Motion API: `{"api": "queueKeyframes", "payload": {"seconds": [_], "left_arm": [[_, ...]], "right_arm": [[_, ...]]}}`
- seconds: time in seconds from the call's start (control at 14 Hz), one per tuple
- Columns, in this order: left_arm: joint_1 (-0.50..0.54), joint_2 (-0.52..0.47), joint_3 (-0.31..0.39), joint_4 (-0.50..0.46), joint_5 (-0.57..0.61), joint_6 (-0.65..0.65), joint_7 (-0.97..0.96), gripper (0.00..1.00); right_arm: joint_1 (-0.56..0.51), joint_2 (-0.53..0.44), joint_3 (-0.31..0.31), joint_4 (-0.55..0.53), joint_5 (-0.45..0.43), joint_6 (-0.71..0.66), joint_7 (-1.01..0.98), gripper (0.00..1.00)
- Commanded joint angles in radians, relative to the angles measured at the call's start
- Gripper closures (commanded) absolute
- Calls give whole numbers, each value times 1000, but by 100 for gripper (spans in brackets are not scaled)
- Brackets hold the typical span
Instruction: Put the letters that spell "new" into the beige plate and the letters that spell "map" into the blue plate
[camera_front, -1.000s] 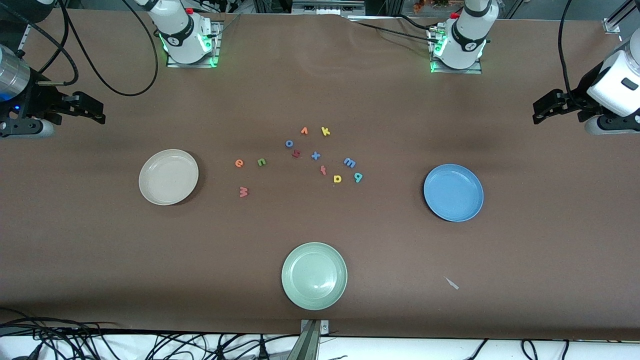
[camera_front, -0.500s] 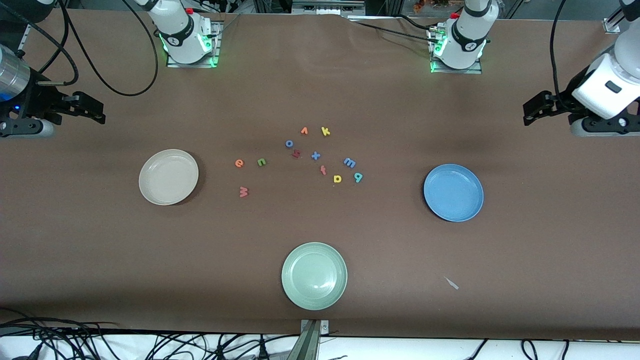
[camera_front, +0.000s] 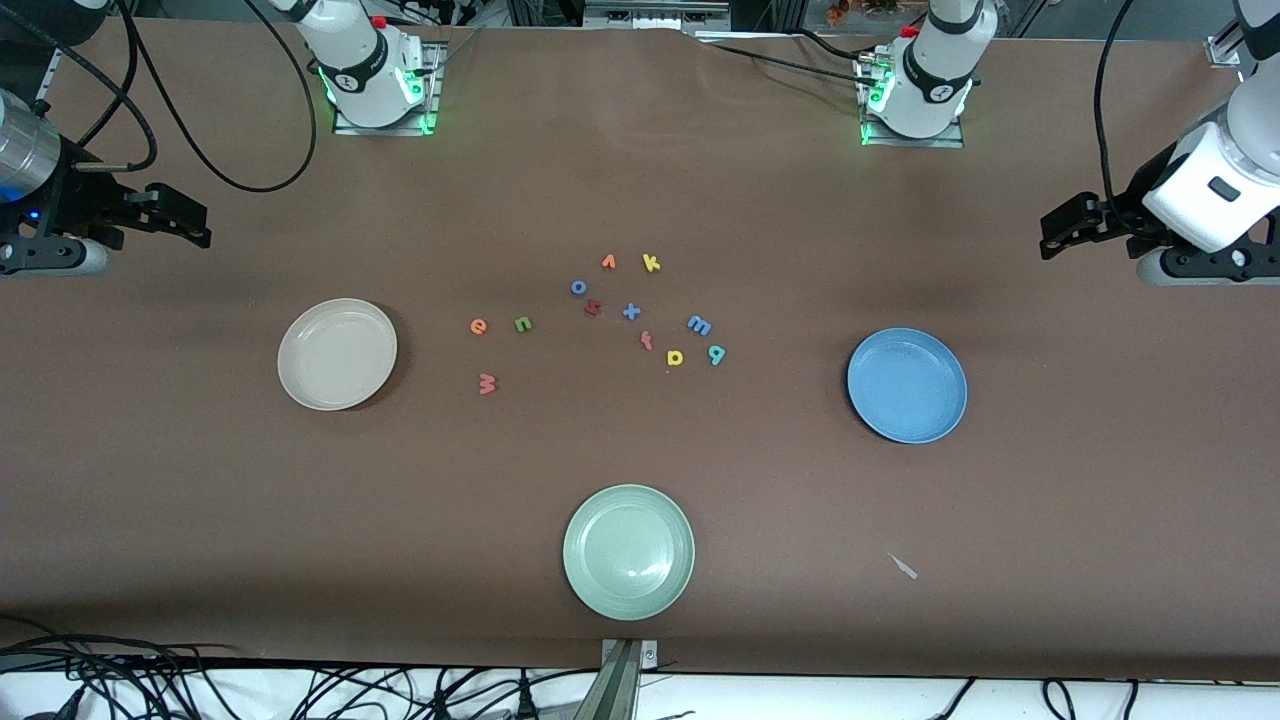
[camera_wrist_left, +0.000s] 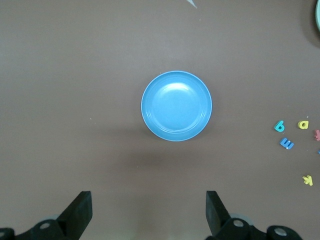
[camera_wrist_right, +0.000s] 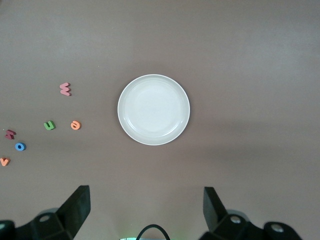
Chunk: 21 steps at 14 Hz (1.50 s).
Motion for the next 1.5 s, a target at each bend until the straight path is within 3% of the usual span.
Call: {"api": "queueKeyframes", "payload": {"seconds": [0.0,1.14,1.43], "left_arm": [[4,-2,3,37,-19,-19,14,0],[-2,7,-6,57,-19,-19,17,0],[-22,48,-10,57,-36,-20,16,0]], "right_arm": [[-6,-11,2,-12,20,-2,-11,0],[-6,-13,2,-12,18,-2,-5,0],[-6,-11,2,-12,18,-2,-7,0]]}}
